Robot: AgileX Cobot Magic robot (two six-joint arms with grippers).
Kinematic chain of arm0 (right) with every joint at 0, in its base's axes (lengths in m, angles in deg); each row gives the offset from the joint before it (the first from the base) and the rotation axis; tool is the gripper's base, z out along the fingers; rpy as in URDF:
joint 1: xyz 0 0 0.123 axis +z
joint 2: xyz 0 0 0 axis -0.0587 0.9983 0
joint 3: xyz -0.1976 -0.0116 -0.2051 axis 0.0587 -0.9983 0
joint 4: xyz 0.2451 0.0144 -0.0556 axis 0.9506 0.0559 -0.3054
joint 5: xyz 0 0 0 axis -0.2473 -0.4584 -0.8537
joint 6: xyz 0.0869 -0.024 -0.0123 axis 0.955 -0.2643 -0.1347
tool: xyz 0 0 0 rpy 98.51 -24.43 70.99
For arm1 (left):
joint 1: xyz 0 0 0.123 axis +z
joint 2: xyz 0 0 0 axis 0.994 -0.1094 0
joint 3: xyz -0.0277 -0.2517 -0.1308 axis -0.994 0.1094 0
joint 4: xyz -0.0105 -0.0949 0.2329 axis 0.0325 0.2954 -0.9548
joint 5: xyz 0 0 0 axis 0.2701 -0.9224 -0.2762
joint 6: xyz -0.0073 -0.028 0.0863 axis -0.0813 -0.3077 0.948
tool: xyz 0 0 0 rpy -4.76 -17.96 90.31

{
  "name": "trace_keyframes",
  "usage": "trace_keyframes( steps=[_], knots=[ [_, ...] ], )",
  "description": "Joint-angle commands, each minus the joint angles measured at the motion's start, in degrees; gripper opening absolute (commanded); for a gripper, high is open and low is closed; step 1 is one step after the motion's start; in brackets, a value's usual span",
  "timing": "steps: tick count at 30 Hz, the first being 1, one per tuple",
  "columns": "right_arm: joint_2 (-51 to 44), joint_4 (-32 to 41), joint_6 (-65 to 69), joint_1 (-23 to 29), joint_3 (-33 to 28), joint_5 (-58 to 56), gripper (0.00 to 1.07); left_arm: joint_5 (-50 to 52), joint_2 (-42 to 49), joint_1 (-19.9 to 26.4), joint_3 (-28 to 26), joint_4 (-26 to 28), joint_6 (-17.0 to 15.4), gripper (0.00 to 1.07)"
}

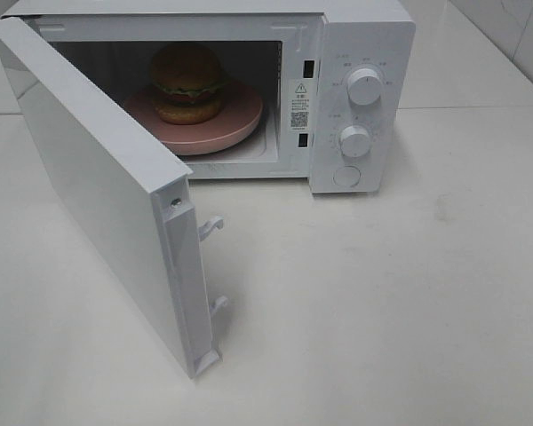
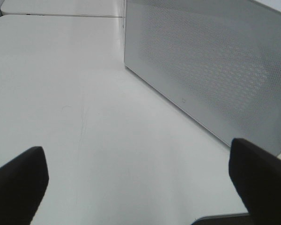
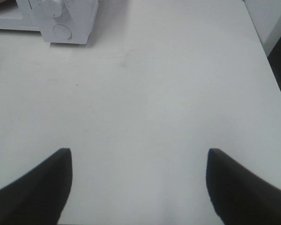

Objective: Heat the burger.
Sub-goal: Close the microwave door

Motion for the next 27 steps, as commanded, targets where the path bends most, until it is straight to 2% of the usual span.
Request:
trace_keyframes(
  steps=[1, 5, 27],
  knots=[
    [-1.8, 0.3, 0.6, -1.7, -0.7, 2.3, 0.76, 0.7, 0.8, -0.2, 0.2, -0.1, 0.0, 0.99],
    [-4.2, 0.8, 0.2, -3.4, -2.5, 5.1, 0.76, 0.7, 0.8, -0.2, 0.2, -0.1, 0.0, 0.99],
    [-4.2, 1.0, -0.2, -3.5, -2.5, 5.1, 0.76, 0.7, 0.8, -0.2, 0.2, -0.1, 0.0, 0.99]
  ],
)
